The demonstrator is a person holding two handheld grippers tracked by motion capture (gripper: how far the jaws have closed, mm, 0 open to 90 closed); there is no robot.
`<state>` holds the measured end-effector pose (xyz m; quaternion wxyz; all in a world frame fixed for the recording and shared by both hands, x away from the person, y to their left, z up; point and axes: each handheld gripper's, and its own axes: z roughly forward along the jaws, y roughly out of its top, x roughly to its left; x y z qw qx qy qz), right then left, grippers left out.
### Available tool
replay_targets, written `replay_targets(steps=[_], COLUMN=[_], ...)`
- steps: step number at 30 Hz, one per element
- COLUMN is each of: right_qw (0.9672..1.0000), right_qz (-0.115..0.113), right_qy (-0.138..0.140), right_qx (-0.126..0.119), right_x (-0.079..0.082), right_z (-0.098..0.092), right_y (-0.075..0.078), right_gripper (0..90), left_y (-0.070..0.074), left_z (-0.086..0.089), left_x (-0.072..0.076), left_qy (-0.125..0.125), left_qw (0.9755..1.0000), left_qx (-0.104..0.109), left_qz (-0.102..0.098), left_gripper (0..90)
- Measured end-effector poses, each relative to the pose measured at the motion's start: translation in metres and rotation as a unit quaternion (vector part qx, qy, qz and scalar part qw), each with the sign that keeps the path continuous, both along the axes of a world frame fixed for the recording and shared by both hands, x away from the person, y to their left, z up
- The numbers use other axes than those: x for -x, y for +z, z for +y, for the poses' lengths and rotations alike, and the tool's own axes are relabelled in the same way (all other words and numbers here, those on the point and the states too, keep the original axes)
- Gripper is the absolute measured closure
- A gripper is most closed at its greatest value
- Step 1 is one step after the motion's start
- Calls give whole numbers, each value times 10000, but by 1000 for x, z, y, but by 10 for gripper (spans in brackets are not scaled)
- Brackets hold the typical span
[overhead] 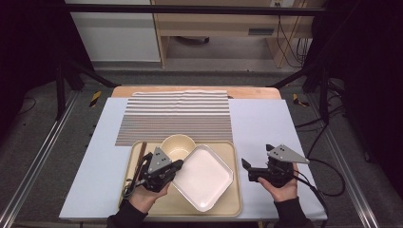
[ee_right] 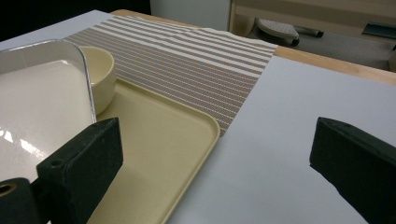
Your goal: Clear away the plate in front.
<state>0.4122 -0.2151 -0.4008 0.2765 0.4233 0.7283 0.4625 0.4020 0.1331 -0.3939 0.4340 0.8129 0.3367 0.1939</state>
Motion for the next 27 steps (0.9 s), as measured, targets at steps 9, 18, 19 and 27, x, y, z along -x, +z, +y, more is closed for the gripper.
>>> replay_targets(steps=[9, 18, 19, 27], right_qw=[10000, 10000, 10000, 10000], right_qz=[21, 19, 14, 23], right_qy=[11, 8, 14, 9], right_qx=[-4, 3, 6, -1], right_x=[0, 0, 0, 0], right_z=[0, 1, 1, 1], right_y=[0, -1, -1, -1], right_gripper=[30, 30, 29, 29], left_y=[-11, -22, -23, -31], left_z=[-11, -17, -18, -21], left_x=[1, -2, -3, -8], left_qy=[-71, -75, -68, -42], left_qw=[9999, 9995, 9995, 9991], left_qx=[-123, -234, -231, -296], left_qz=[99, 186, 195, 299], left_gripper=[887, 887, 887, 887])
